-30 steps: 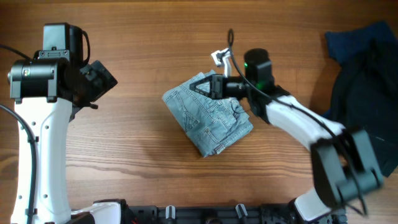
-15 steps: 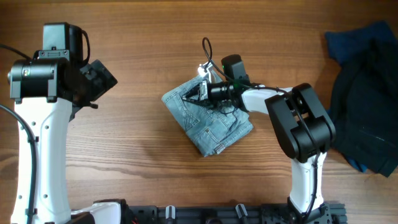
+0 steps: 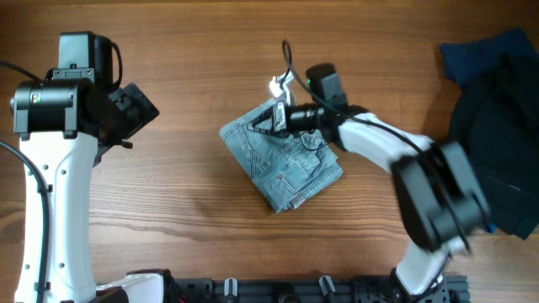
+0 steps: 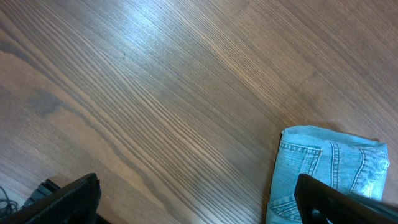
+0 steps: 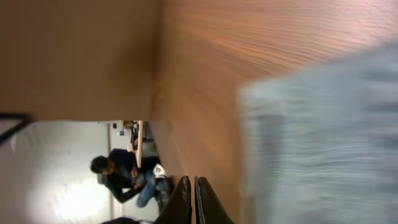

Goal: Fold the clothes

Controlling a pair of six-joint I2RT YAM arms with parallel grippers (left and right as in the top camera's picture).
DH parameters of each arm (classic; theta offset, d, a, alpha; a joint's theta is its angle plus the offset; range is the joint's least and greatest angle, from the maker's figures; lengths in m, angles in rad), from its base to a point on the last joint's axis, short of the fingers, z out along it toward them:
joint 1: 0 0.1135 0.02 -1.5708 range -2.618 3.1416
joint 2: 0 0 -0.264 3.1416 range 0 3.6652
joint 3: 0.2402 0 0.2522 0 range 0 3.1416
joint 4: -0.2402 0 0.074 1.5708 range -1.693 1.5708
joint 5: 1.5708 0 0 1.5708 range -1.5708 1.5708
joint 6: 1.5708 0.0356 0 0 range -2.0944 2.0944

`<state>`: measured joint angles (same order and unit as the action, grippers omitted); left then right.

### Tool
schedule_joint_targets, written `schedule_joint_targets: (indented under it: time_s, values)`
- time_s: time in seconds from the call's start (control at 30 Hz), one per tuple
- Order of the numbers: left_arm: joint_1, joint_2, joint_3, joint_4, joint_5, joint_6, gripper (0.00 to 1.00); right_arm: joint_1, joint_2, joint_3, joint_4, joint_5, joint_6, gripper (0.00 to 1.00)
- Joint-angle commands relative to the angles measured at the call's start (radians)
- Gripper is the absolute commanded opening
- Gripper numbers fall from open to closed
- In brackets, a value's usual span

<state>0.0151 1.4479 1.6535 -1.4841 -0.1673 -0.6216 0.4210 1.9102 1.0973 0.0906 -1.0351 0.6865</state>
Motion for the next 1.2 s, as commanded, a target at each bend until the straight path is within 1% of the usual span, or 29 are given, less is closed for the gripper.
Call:
schedule_joint_targets:
  time_s: [0.0, 0.1, 0.27, 0.4, 0.7, 0.77, 0.83, 0.93, 1.07, 1.17]
  values:
    - [0.005, 0.008, 0.000, -0.001, -0.003, 0.012, 1.00, 0.041, -0.187, 0.002, -0.076, -0.005, -0.091, 0.04]
    - [0.005, 0.008, 0.000, 0.000, -0.003, 0.012, 1.00, 0.076, -0.209, 0.002, -0.125, 0.000, -0.145, 0.04]
    - [0.005, 0.010, 0.000, -0.001, -0.003, 0.012, 1.00, 0.100, -0.148, -0.003, -0.206, 0.077, -0.212, 0.04]
    - [0.005, 0.016, 0.000, -0.001, -0.003, 0.012, 1.00, 0.100, -0.037, -0.008, -0.211, 0.080, -0.216, 0.04]
    - [0.005, 0.058, 0.000, -0.001, -0.003, 0.012, 1.00, 0.097, 0.298, -0.008, -0.187, 0.127, -0.215, 0.04]
    - [0.005, 0.073, 0.000, -0.002, -0.003, 0.012, 1.00, 0.097, 0.335, -0.008, -0.180, 0.132, -0.216, 0.04]
    - [0.005, 0.088, 0.000, -0.002, -0.003, 0.012, 1.00, 0.097, 0.330, -0.008, -0.180, 0.124, -0.215, 0.04]
    - [0.005, 0.093, 0.000, -0.001, -0.003, 0.012, 1.00, 0.097, 0.272, -0.002, -0.177, 0.096, -0.215, 0.04]
    - [0.005, 0.093, 0.000, 0.002, -0.003, 0.012, 1.00, 0.090, 0.108, 0.013, -0.179, 0.095, -0.210, 0.04]
    - [0.005, 0.093, 0.000, 0.002, -0.003, 0.012, 1.00, 0.077, -0.019, 0.040, -0.177, 0.101, -0.166, 0.04]
